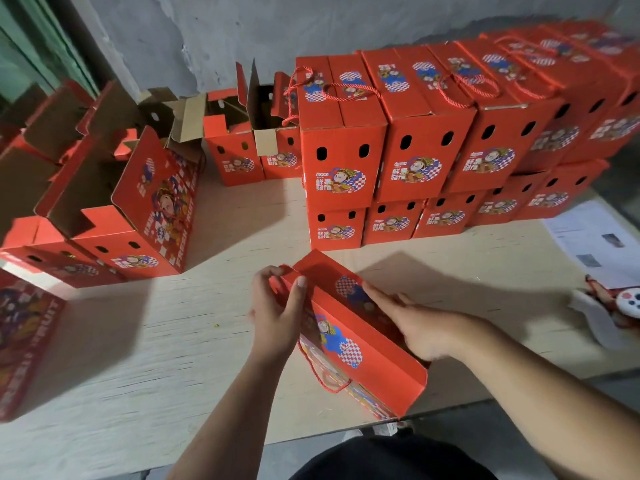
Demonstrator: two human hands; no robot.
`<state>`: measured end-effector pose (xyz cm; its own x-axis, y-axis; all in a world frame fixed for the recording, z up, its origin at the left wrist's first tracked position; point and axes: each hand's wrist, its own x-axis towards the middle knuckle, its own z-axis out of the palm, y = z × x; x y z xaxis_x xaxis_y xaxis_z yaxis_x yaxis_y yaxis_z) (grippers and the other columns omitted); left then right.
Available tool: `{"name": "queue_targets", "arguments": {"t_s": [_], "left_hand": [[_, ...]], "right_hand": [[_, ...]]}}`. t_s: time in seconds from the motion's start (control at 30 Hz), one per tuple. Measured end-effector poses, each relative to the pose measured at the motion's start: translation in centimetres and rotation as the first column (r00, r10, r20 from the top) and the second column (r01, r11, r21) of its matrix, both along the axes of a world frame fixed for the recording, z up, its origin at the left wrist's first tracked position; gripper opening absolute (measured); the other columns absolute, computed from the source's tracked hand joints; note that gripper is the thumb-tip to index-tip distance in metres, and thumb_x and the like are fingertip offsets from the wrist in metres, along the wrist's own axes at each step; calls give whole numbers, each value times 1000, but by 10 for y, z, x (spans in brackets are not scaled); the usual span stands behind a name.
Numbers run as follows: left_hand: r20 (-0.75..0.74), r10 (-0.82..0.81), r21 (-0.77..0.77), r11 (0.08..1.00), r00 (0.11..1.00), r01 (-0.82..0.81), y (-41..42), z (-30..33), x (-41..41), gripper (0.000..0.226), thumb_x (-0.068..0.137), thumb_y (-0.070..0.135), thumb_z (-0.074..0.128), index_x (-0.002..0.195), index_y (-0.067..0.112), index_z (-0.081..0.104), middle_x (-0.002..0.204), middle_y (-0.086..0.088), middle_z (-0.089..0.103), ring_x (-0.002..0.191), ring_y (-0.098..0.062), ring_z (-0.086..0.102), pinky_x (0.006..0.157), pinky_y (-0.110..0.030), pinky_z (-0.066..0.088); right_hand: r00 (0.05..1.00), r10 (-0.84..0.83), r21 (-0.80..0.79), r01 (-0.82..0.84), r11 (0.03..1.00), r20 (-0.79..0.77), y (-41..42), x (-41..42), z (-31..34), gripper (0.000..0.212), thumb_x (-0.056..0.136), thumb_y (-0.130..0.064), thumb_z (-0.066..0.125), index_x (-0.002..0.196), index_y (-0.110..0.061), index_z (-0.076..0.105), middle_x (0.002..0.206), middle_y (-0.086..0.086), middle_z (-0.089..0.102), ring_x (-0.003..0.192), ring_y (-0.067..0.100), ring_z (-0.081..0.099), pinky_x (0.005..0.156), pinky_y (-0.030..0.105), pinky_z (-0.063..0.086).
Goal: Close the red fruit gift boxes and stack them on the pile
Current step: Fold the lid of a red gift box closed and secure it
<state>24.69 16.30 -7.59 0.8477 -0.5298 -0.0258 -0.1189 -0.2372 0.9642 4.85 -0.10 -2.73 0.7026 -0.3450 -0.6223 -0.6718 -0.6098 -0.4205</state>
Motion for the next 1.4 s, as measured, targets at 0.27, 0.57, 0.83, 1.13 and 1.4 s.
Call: {"name": "queue_targets", "arguments": {"t_s": [0.27,0.57,0.83,1.13,1.4], "left_hand": [[295,-119,218,974,948,55,2,-6,2,47,91,81,36,132,58,42,123,27,48,122,0,44,104,-41,21],[525,-579,550,790,624,271,22,-14,25,115,61,105,51,154,40,34,168,0,20,157,-35,8,125,-64,8],[577,-760,671,649,297,358,4,7,65,121,45,92,77,145,31,48,140,5,50,125,-24,47,113,-47,41],[610,-522,452,847,596,279,17,-14,-8,120,59,99,61,143,14,55,139,-4,51,119,-24,48,100,-40,42],[437,-295,187,954,850,235,5,-2,14,80,83,72,69,148,30,49,155,11,37,140,-18,45,111,-42,45]], "right_hand": [[888,-304,256,223,941,345,4,-8,-6,60,92,-62,65,140,-76,31,147,-31,51,134,0,52,112,42,48],[920,-178,-83,220,972,349,13,-21,9,55,102,-68,33,153,-46,34,139,-17,61,119,11,64,97,38,57],[929,-56,-306,177,936,366,17,-23,-1,64,96,-74,27,151,-43,36,143,-16,58,115,17,66,86,34,56],[972,11,-523,117,844,236,-24,-35,-23,84,89,-83,21,161,-42,27,157,-8,45,137,22,46,109,37,40],[983,-106,-347,153,925,150,-29,-30,-20,88,80,-95,13,156,-56,-7,169,-18,3,153,25,11,123,48,23]]}}
